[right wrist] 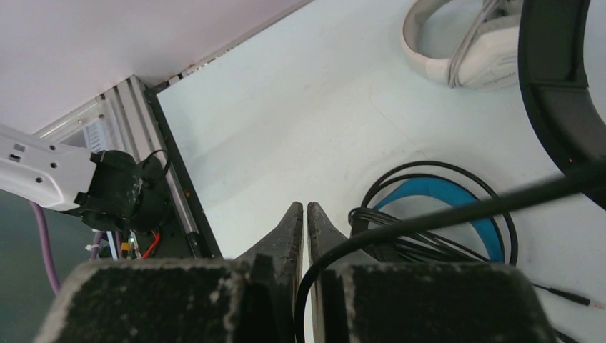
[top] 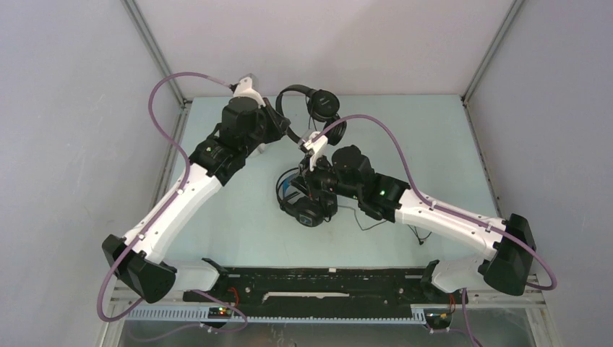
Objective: Wrap the headphones
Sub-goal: Wrap the headphones cable around the headphones.
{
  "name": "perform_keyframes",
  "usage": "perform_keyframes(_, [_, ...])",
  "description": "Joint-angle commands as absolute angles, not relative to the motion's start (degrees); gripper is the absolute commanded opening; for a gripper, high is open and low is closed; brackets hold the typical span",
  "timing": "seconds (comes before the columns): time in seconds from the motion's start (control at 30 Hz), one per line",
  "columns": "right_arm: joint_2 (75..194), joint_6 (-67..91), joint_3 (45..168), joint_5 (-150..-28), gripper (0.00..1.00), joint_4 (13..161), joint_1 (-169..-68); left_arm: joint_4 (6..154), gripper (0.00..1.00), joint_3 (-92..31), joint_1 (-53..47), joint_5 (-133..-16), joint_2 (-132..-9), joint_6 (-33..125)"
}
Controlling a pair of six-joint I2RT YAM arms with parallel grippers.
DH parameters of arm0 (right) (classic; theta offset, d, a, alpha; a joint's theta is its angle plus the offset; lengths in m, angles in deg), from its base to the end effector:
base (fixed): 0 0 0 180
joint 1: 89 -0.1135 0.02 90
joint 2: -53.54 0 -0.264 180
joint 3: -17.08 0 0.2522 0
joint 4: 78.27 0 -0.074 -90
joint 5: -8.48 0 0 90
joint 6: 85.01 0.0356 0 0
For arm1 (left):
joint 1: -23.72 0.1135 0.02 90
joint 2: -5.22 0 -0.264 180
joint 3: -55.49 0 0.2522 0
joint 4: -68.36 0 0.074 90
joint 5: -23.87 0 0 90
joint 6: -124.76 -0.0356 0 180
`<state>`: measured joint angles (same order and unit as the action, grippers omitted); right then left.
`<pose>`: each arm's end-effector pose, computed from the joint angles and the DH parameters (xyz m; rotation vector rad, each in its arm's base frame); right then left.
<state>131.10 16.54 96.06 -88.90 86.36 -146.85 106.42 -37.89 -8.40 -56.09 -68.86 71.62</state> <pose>0.1671 0.2745 0.3512 -0.8442 1.7281 0.9569 0.2480 -0.1483 0.4157 -0.2025 1.9360 -0.6475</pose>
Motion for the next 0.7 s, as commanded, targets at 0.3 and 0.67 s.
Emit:
perform_keyframes(0.3, [126.0, 15.4, 92.9, -83.3, 0.18, 83.3, -147.3, 96.4, 0.00, -35.0, -6.2, -64.8, -63.9, 80.4])
perform_keyframes(0.67, [120.4, 14.8, 87.2, -83.0, 0.03, 85.8, -143.7, 89.8, 0.00, -32.6, -5.0, -74.5, -63.1, 88.1])
